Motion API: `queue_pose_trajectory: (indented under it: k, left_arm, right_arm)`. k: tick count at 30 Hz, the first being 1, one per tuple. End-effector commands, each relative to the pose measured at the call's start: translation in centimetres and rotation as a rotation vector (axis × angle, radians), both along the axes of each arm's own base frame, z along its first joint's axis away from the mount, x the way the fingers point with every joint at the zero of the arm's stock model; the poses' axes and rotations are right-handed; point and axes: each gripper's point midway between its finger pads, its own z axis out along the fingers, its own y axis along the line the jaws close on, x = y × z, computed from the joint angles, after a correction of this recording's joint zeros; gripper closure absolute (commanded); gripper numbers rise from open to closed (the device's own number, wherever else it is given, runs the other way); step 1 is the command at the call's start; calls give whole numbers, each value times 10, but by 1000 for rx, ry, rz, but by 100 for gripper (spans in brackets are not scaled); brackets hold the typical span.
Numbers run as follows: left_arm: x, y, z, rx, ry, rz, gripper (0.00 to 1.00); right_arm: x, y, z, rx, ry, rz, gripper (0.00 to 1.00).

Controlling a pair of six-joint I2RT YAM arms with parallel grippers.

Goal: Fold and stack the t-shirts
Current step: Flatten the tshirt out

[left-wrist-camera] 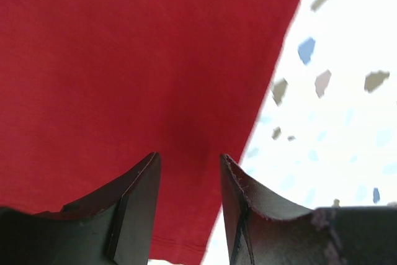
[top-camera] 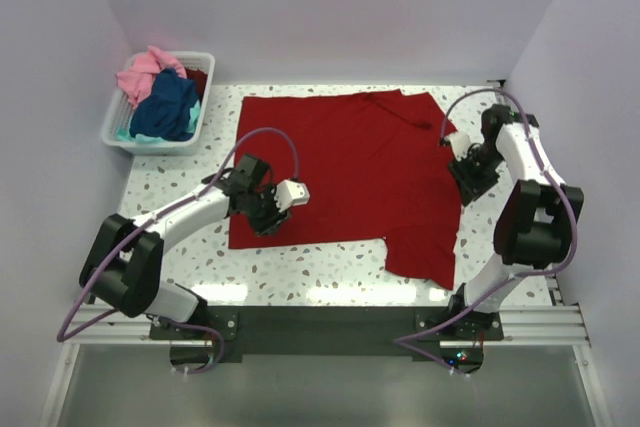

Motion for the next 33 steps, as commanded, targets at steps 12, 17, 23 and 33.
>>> queue_pose_trajectory:
  k: [12, 17, 23, 33]
  left_arm:
    - [78, 6, -3, 26, -6, 287, 51]
    - [59, 21, -23, 95, 40, 285, 51]
    - [15, 44, -43, 166, 96, 236, 51]
    - [-21, 37, -8, 87, 141, 91, 50]
  right_arm:
    - [72, 3, -67, -94, 10, -27, 68]
    - [39, -8, -87, -149, 69, 20, 70]
    - [-20, -10, -87, -174, 129, 79, 70]
    - [-52, 18, -24, -5, 104, 128, 65]
